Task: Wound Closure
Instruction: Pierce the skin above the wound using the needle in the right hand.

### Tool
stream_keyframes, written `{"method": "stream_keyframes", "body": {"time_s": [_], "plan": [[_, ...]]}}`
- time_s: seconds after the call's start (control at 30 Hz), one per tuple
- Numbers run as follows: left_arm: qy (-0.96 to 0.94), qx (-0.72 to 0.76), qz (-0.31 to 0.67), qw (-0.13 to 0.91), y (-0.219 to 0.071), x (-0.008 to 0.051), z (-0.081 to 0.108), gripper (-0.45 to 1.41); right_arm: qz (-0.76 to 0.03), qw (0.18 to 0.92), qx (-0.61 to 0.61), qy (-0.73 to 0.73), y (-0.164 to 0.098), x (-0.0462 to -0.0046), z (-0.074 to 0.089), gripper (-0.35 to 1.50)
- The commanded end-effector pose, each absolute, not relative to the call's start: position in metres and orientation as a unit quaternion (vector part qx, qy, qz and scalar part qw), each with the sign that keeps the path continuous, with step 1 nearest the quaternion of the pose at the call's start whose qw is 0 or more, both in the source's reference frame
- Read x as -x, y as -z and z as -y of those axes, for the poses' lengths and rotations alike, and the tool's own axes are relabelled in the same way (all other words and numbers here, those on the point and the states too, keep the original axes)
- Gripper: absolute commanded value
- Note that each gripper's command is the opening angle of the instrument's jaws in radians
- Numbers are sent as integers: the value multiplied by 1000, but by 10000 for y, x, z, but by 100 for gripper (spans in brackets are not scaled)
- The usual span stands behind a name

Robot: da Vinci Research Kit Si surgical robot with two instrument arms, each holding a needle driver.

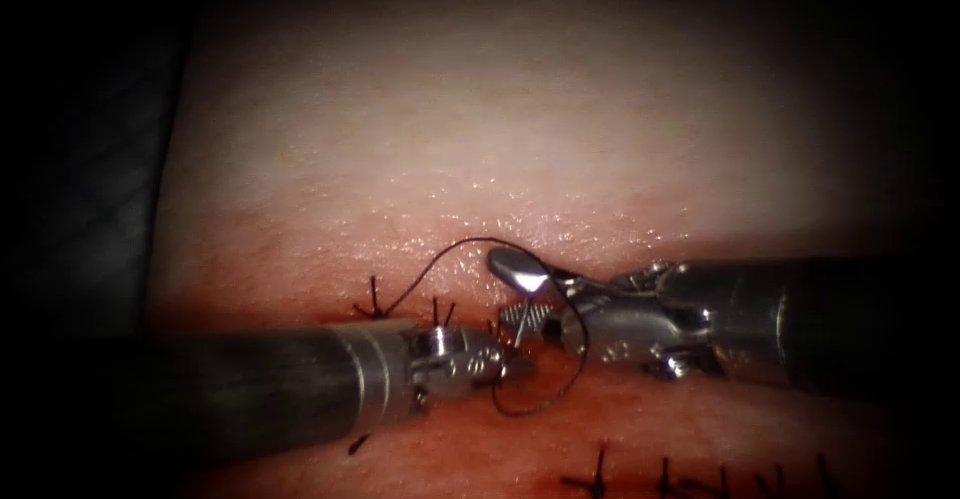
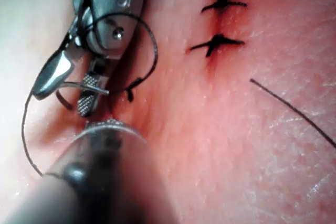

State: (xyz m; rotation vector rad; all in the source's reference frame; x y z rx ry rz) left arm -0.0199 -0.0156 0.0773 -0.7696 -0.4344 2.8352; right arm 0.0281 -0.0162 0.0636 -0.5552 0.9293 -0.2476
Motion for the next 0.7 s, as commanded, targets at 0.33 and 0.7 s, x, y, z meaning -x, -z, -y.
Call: {"method": "stream_keyframes", "body": {"time_s": [0.33, 0.7], "plan": [[-951, 258, 146, 85, -777, 205, 158, -45, -480, 864, 135, 66, -663, -271, 156, -35], [-951, 258, 146, 86, -777, 205, 158, -45, -631, 758, -72, -151, -715, -227, 105, -35]]}}
